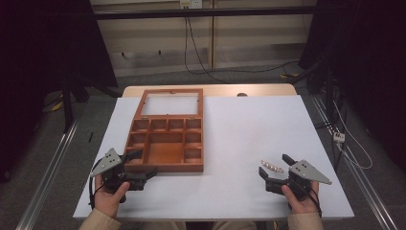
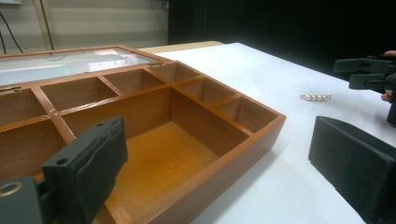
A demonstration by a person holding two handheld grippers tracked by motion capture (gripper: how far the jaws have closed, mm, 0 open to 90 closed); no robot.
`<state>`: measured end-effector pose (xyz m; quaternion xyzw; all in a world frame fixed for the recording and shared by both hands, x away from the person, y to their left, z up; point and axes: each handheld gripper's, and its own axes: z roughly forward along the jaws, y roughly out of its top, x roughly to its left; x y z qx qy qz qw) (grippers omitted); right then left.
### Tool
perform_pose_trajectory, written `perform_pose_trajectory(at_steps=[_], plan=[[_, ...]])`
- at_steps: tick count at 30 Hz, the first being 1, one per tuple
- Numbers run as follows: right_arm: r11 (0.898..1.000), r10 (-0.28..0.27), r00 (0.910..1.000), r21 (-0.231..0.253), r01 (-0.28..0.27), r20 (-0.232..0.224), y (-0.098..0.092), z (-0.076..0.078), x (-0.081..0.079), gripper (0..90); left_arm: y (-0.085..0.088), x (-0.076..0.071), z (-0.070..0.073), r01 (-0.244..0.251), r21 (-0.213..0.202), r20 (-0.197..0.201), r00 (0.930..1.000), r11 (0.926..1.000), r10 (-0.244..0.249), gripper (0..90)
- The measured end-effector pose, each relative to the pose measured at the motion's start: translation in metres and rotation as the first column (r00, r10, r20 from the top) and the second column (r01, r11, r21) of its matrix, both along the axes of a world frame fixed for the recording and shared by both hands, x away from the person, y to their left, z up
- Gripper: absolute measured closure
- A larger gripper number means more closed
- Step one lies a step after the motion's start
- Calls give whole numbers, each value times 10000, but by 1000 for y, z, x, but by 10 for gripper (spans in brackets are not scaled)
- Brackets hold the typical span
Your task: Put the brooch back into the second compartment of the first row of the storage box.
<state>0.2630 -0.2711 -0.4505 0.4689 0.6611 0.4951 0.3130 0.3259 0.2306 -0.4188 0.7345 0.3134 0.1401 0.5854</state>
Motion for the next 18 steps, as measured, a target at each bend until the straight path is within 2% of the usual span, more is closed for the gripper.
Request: perform_pose_trajectory(at_steps=[7, 9, 12, 13, 18], plan=[[10000, 64, 9997, 33, -63, -214, -4, 1, 3, 30, 0, 0, 0, 10, 1, 14, 10000, 10000, -10, 44], [9999, 97, 9994, -89, -100, -328, -6, 1, 5, 29, 0, 0, 0, 12, 29, -9, 10000, 10000, -12, 44], [9986, 10, 9979, -523, -44, -645, -11, 5, 9, 45, -1, 0, 0, 38, 55, 47, 10000, 10000, -38, 45], [9980, -34, 9975, -631, -11, -704, -12, 6, 10, 73, -1, 0, 0, 38, 55, 47, 10000, 10000, -38, 44], [9927, 5, 9881, -1192, -191, -1540, -24, 8, 19, 392, 0, 1, 0, 21, 58, 25, 10000, 10000, -21, 44]])
